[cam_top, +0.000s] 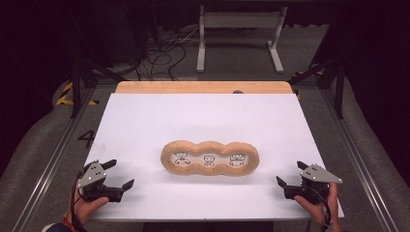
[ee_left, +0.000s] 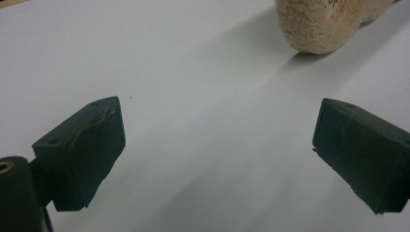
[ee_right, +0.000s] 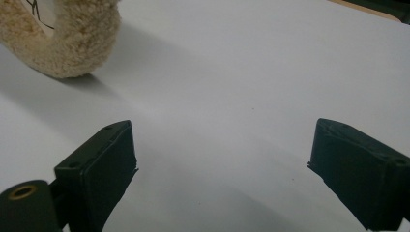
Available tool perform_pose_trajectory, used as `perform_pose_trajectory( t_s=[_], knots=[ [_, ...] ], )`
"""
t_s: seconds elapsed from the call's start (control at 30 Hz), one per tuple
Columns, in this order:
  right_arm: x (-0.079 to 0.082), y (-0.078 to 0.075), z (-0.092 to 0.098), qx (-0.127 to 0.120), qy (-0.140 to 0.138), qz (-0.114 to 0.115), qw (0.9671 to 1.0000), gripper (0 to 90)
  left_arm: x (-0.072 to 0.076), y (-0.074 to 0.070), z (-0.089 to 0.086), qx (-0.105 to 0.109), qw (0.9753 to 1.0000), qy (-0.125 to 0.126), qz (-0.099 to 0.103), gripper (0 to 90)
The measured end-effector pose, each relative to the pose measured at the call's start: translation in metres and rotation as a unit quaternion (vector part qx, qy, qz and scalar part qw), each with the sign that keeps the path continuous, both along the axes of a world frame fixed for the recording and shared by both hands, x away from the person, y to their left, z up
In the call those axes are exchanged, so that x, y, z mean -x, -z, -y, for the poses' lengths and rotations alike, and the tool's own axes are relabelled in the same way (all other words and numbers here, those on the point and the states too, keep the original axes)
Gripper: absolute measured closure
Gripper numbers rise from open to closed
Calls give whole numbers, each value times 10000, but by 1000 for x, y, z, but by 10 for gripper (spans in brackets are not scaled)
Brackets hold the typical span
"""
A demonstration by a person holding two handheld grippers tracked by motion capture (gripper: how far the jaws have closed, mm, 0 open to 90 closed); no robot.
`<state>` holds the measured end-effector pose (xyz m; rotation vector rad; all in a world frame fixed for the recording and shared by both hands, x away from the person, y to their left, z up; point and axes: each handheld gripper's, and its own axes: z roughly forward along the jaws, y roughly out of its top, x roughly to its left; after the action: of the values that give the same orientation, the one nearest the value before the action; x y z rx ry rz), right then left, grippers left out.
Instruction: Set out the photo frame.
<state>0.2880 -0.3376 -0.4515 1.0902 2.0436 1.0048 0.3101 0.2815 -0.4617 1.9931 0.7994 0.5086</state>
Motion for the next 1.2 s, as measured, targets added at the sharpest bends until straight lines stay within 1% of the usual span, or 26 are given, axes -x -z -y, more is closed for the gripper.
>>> perform_pose_trajectory(
  t_s=[0.17,0.2,0.3,0.4,0.43,0.5,0.6,0.83,0.87,0.97,1.03,1.1,1.2],
  knots=[
    [0,-1,3,-87,53,9,9999,88,-1,1,4,-51,9998,167,-15,49],
    [-1,0,3,-81,58,8,9999,88,0,1,4,-82,9998,196,22,50],
    [-1,1,4,-73,74,-12,9999,87,0,0,3,-42,9997,207,75,50],
    [-1,1,3,-63,62,-19,10000,86,-1,1,2,1,9998,219,43,47],
    [-1,1,2,-50,58,-14,10000,86,-2,2,2,-27,9997,217,46,46],
    [-2,2,2,-44,54,-29,10000,85,-2,2,3,-17,9998,210,5,46],
    [-3,1,2,-59,55,-26,10000,86,-2,3,3,-74,9997,243,8,46],
    [-1,1,2,-64,41,5,10000,85,-4,3,3,-35,9998,217,-41,40],
    [-1,1,2,-76,38,14,10000,84,-4,3,3,-65,9997,221,-36,40],
    [-2,1,2,-87,41,5,10000,84,-5,4,4,-61,9997,227,-41,40],
    [-2,1,3,-81,26,1,10000,84,-6,3,4,-48,9998,214,-40,40],
    [-2,0,3,-82,-4,-4,10000,84,-6,3,3,1,9997,256,14,40],
    [-1,0,3,-69,11,2,10000,84,-7,3,3,10,9997,240,-18,40]
  ],
)
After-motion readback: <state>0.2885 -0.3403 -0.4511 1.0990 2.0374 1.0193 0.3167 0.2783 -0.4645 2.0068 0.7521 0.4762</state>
